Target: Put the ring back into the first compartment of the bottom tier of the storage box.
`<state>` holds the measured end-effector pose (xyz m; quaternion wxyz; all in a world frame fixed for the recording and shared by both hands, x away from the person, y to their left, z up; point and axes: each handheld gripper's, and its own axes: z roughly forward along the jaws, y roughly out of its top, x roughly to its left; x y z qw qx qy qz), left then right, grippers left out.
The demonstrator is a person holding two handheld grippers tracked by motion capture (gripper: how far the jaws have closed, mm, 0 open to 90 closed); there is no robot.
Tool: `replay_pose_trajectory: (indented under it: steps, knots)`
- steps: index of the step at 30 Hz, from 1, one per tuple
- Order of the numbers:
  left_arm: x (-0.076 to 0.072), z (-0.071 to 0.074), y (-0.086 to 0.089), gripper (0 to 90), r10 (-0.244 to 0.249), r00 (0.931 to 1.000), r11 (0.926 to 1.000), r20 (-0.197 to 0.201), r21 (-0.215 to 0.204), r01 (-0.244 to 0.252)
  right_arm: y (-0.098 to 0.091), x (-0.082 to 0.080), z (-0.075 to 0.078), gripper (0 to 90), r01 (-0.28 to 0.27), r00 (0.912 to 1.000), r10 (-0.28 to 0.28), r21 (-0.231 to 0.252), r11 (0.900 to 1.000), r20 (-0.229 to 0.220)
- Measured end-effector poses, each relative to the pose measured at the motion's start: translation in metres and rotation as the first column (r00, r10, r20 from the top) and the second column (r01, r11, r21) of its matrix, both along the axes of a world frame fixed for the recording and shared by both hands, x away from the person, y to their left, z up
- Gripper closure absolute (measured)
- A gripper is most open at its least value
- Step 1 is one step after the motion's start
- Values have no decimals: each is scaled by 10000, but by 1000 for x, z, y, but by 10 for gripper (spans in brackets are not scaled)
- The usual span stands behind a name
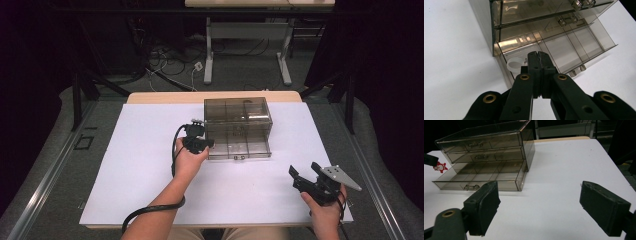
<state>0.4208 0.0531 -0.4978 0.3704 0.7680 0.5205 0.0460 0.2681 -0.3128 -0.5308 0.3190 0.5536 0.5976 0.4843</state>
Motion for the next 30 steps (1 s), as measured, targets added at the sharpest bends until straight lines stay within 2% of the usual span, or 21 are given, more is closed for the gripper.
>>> replay_pose_trajectory:
  steps: [5,10,25,28,30]
  knots:
    - [-2,-6,0,900,129,9998,9997,180,-222,-125,0,0,0,154,-17,10000,17,24,10000,6]
    - [-2,-9,-1,899,124,9998,9995,179,-282,-119,0,0,0,155,-8,10000,8,15,10000,32]
    - [-2,-17,-10,892,-19,10000,9994,-73,-351,17,0,0,0,155,-39,10000,39,27,10000,13]
    - [-2,-17,-10,882,-40,10000,9993,-90,-371,36,0,1,0,155,-47,10000,47,29,10000,8]
    - [-1,-16,-11,844,-84,9998,9991,-170,-425,76,0,0,0,155,-36,10000,36,36,10000,4]
